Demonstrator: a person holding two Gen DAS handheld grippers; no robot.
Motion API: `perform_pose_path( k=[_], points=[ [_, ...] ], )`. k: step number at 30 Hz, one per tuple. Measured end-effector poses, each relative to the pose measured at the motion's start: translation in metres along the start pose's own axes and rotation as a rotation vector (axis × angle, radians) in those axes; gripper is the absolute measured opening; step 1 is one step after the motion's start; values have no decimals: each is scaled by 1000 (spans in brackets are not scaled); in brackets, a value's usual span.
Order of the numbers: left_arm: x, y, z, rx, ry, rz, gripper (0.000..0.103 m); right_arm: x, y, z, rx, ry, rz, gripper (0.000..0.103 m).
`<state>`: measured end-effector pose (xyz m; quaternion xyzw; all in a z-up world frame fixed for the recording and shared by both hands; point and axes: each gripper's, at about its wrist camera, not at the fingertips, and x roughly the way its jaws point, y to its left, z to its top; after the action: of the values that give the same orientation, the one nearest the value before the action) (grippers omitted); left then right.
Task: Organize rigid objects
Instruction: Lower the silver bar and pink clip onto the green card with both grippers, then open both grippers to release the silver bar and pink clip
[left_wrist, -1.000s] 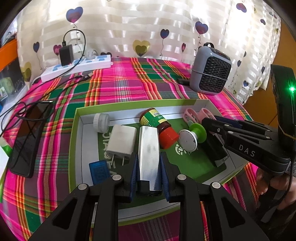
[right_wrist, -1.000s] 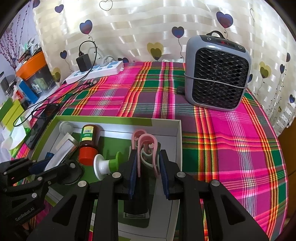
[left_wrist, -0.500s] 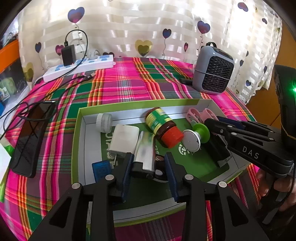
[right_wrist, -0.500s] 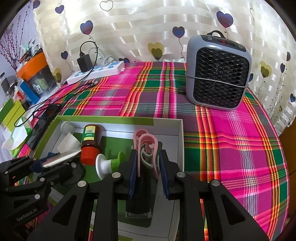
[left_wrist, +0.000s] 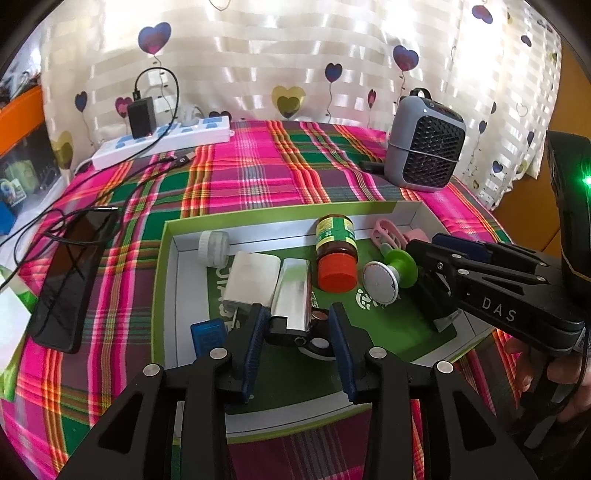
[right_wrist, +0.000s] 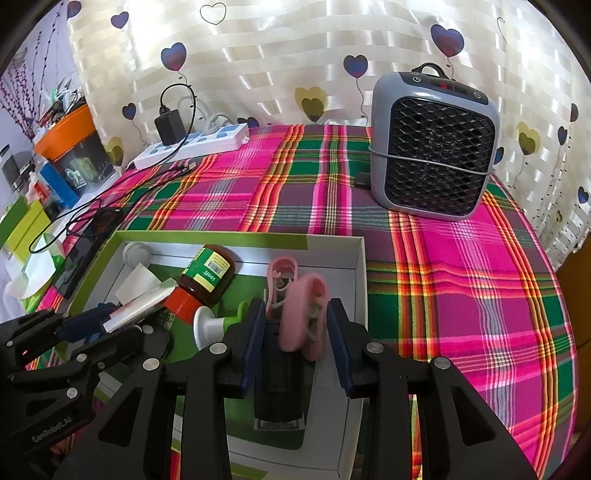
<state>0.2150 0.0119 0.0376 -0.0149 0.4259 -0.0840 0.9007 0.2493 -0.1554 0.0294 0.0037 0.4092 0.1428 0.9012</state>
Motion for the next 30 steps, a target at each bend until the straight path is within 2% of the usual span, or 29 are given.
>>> perform_pose_path(
  k=[3,4,17,30],
  points=[
    [-4,-1,-2,0,-4,10,34,-3,1,-1,-1,-11,2,46],
    [-5,-2,-3,1,-6,8,34,-5,2,-2,-3,-14,-3,47],
    [-35,-12,-15,6,-47,33,35,-34,12,-13,-2,-64,-5,47],
    [-66,-19,-44,-13,-64,59,35,-69,24,-41,-4,-98,-26,47]
  ],
)
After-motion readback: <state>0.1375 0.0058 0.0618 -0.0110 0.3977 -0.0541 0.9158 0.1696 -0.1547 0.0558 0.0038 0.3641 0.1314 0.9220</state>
